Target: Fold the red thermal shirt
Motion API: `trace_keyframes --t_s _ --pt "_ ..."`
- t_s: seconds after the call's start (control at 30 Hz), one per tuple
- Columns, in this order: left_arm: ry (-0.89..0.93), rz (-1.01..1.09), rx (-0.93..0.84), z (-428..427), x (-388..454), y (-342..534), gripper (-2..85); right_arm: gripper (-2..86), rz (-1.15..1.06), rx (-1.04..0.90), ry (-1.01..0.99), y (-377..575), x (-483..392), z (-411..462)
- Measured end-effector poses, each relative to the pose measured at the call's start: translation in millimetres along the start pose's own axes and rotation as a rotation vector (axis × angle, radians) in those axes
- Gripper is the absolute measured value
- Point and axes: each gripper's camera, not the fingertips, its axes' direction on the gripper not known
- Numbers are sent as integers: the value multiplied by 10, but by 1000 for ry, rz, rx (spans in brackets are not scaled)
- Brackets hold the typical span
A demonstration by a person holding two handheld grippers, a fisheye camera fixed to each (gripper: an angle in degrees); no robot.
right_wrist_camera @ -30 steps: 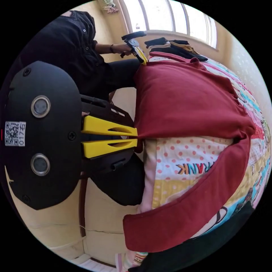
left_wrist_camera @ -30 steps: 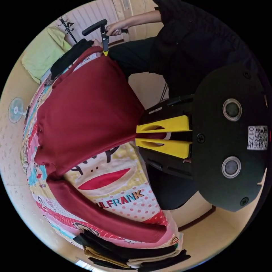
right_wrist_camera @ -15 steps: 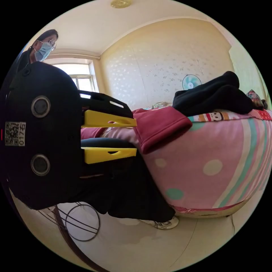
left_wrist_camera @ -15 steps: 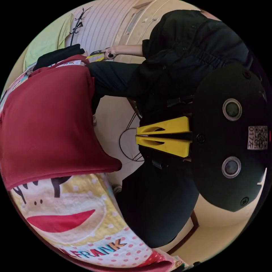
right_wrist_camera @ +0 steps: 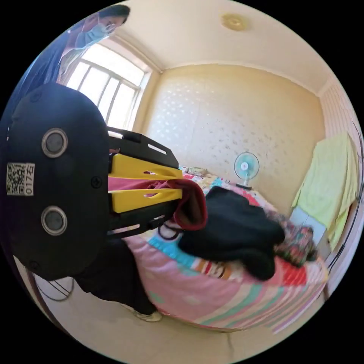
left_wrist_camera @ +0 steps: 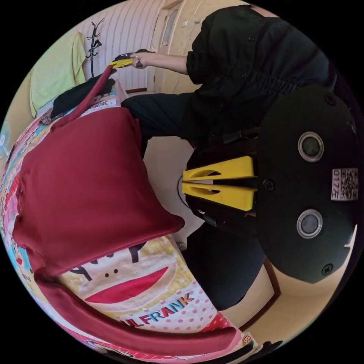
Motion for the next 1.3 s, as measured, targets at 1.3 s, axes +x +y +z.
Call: trace_keyframes --t_s 1.3 --pt "334 -949 1024 -1951 -2589 3017 112 5 -530 -1285 596 4541 -1983 5679"
